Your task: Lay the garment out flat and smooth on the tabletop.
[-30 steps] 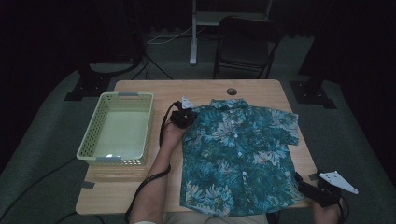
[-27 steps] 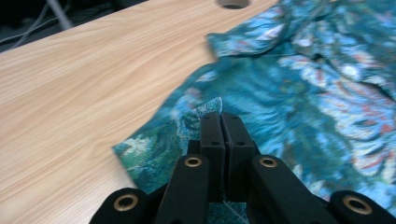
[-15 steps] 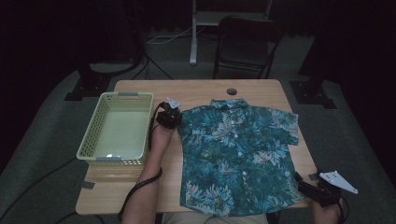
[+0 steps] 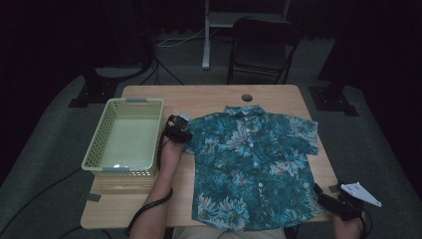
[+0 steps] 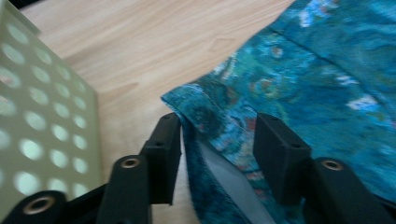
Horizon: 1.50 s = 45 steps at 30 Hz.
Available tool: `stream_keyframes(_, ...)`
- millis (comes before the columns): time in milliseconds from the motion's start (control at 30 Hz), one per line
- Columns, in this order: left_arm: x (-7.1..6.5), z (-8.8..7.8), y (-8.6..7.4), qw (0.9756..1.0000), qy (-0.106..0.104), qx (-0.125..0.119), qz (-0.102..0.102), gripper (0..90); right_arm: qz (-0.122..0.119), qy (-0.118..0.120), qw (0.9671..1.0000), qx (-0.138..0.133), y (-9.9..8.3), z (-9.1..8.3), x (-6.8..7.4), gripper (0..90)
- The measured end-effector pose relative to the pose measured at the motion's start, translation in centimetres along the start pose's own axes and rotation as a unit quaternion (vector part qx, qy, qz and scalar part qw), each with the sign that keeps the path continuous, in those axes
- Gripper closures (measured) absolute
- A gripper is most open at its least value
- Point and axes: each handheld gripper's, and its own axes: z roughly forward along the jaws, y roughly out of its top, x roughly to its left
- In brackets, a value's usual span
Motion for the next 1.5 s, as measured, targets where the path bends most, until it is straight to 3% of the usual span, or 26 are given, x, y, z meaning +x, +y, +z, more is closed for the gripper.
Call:
stream_keyframes(33,0.0,-0.1,-0.2,0.9998,-0.014,-0.005,-0.011,44.4,0.000,0.000,1.0000,0.000,0.0,0.0,0.0,13.4)
stream_keyframes(133,-0.2,-0.8,-0.9,0.9993,-0.026,-0.017,-0.020,38.8,0.000,0.000,1.0000,0.000,0.0,0.0,0.0,13.4)
stream_keyframes(233,-0.8,-1.8,-1.6,0.9992,-0.020,-0.031,-0.017,35.8,0.000,0.000,1.0000,0.000,0.0,0.0,0.0,13.4)
stream_keyframes(367,-1.9,-2.8,-2.5,0.9995,-0.006,-0.030,-0.013,24.9,0.000,0.000,1.0000,0.000,0.0,0.0,0.0,13.4)
stream_keyframes(400,-2.0,-3.0,-2.8,0.9993,-0.006,-0.033,-0.014,19.3,0.000,0.000,1.0000,0.000,0.0,0.0,0.0,13.4)
stream_keyframes(533,-2.6,-4.0,-3.7,0.9990,-0.013,-0.040,-0.012,16.8,0.000,0.000,1.0000,0.000,0.0,0.0,0.0,13.4)
stream_keyframes(567,-2.9,-4.3,-4.0,0.9990,-0.015,-0.042,-0.009,10.9,0.000,0.000,1.0000,0.000,0.0,0.0,0.0,13.4)
stream_keyframes(767,-3.5,-6.1,-5.6,0.9968,-0.044,-0.062,-0.023,10.9,0.000,0.000,1.0000,0.000,0.0,0.0,0.0,13.4)
stream_keyframes(867,-3.5,-6.7,-6.1,0.9961,-0.048,-0.068,-0.028,10.9,0.000,0.000,1.0000,0.000,0.0,0.0,0.0,13.4)
stream_keyframes(967,-3.6,-8.1,-7.4,0.9936,-0.067,-0.082,-0.037,11.0,0.000,0.000,1.0000,0.000,0.0,0.0,0.0,13.4)
stream_keyframes(1067,-3.8,-8.9,-8.5,0.9928,-0.073,-0.087,-0.039,10.9,0.000,0.000,1.0000,0.000,0.0,0.0,0.0,13.4)
stream_keyframes(1200,-3.8,-9.6,-9.4,0.9919,-0.074,-0.092,-0.046,11.0,-0.001,-0.001,1.0000,0.000,0.0,0.1,0.0,13.4)
stream_keyframes(1267,-3.7,-10.1,-9.8,0.9897,-0.081,-0.104,-0.055,11.0,-0.001,-0.001,1.0000,0.000,0.0,0.1,0.0,13.4)
stream_keyframes(1500,-3.9,-11.8,-11.6,0.9873,-0.065,-0.128,-0.067,11.0,-0.001,-0.001,1.0000,0.000,0.0,0.1,0.0,13.4)
